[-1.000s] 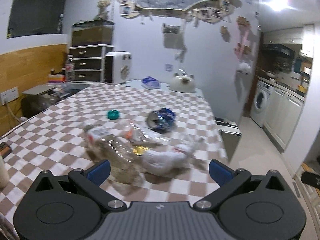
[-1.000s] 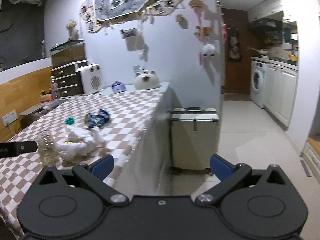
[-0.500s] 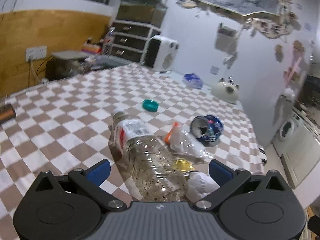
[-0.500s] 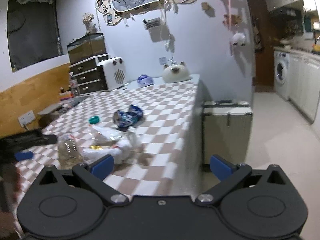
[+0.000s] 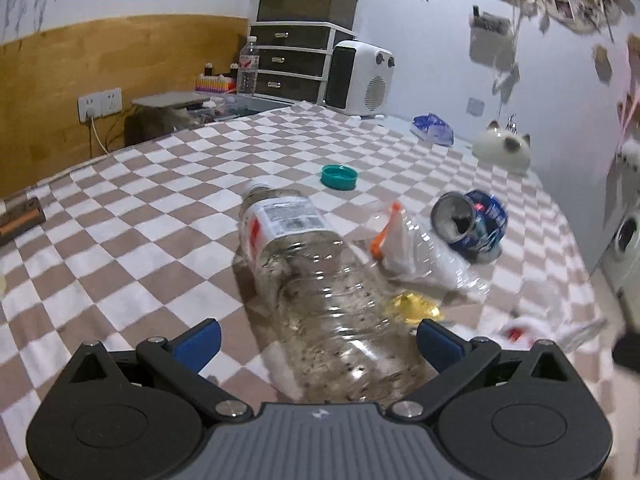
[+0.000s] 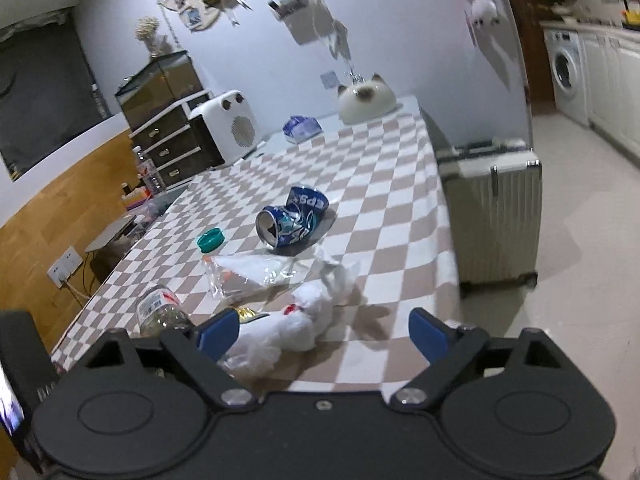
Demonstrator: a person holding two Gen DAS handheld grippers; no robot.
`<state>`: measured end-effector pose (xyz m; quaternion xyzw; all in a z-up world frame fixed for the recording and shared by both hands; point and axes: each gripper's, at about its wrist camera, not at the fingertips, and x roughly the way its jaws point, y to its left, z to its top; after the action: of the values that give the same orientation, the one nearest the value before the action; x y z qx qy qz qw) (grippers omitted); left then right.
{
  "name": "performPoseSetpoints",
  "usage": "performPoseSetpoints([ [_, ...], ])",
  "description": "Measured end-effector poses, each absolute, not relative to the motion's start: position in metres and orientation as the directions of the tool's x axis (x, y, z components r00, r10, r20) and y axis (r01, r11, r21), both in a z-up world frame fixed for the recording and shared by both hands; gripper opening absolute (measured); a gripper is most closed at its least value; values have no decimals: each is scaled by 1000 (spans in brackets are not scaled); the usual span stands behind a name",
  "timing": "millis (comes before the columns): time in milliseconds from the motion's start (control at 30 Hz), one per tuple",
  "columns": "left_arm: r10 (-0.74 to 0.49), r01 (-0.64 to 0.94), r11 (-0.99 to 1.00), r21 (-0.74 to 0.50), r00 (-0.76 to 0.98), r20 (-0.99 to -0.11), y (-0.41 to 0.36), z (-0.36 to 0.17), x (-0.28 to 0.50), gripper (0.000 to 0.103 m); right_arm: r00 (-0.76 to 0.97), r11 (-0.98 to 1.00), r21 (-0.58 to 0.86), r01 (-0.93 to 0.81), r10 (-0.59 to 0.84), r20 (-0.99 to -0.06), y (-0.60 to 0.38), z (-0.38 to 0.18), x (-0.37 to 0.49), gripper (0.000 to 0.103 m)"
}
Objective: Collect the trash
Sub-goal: 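Grasp the plastic water bottle with the left tool while the right tool grasps the white plastic bag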
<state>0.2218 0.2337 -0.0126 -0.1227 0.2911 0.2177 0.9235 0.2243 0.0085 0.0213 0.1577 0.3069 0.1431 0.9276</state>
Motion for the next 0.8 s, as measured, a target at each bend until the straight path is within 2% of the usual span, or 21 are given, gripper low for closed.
performPoseSetpoints([
  [433,375,-418,908,34,774,-509,263,-13,176,101,675,831,556,-1,411,-612,57,-12,271,84],
  [533,340,-386,922,18,787,-514,268,-16,173,98,653,817,576,29,420,-630,71,-22,275,84],
  [633,311,-364,932,5,790,-528,267,-19,176,87,618,797,604,21,465,-634,79,-35,276,84],
  [667,301,-359,933,-4,790,-534,267,-21,177,84,633,800,601,7,461,-622,79,-34,272,82],
  [733,277,-349,937,-29,789,-548,266,-24,180,76,616,795,607,-8,482,-623,76,-35,270,61],
  [800,261,-343,938,-50,794,-549,264,-27,179,68,586,769,639,-30,531,-612,68,-35,269,52],
])
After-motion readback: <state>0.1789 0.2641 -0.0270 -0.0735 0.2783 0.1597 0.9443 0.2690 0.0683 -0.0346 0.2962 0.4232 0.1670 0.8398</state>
